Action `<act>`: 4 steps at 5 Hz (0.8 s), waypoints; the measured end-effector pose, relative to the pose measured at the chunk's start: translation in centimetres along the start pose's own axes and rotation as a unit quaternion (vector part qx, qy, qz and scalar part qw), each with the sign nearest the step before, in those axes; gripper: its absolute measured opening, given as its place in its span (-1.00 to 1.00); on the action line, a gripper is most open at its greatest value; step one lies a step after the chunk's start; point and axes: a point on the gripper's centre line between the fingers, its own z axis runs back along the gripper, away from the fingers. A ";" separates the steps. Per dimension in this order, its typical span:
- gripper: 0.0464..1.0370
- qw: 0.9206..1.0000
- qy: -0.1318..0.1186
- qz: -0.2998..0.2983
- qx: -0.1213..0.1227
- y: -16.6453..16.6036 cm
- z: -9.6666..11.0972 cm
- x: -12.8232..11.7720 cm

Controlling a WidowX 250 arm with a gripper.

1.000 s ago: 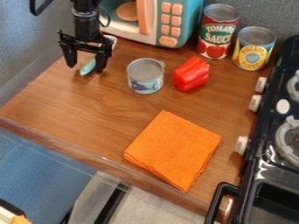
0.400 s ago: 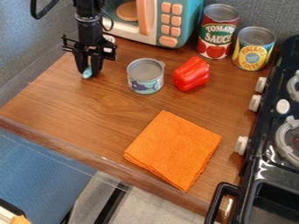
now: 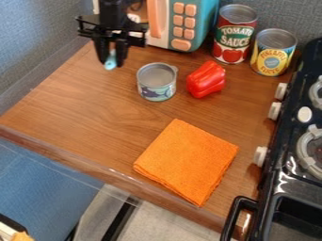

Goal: Picking the spatula and puttig it on te orange board

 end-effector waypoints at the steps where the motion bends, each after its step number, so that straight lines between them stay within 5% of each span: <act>1: -0.44 1.000 -0.014 -0.011 -0.020 -4.0 1.7 -2.7; 3: -0.43 0.996 0.000 -0.058 -0.073 -12.4 1.1 -7.6; 4: -0.43 0.992 0.046 -0.087 -0.081 -14.8 -1.3 -9.4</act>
